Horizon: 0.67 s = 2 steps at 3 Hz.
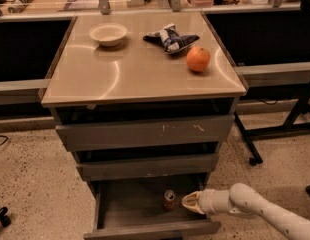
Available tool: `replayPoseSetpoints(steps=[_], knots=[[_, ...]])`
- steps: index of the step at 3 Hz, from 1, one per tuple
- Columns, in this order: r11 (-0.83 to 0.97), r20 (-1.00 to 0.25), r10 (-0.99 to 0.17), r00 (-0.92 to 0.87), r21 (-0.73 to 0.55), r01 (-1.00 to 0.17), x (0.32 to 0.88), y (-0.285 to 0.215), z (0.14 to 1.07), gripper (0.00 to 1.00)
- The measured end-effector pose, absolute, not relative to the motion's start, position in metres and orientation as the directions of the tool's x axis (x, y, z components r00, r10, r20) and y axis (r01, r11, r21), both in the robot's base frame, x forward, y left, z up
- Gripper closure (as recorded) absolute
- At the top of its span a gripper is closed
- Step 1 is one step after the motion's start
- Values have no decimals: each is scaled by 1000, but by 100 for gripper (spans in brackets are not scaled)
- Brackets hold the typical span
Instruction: Pick coke can from bottom drawer and place on counter
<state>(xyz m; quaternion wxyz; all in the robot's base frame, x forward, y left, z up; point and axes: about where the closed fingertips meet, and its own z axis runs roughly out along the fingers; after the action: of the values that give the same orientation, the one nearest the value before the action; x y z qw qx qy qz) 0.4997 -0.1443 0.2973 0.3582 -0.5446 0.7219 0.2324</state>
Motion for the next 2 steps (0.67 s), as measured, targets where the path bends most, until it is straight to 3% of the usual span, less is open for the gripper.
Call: replayPoseSetpoints(steps=[1, 2], knots=[[258, -761, -639, -112, -74, -963, 512, -125, 287, 81], [238, -744, -662, -91, -94, -967, 521, -116, 278, 72]])
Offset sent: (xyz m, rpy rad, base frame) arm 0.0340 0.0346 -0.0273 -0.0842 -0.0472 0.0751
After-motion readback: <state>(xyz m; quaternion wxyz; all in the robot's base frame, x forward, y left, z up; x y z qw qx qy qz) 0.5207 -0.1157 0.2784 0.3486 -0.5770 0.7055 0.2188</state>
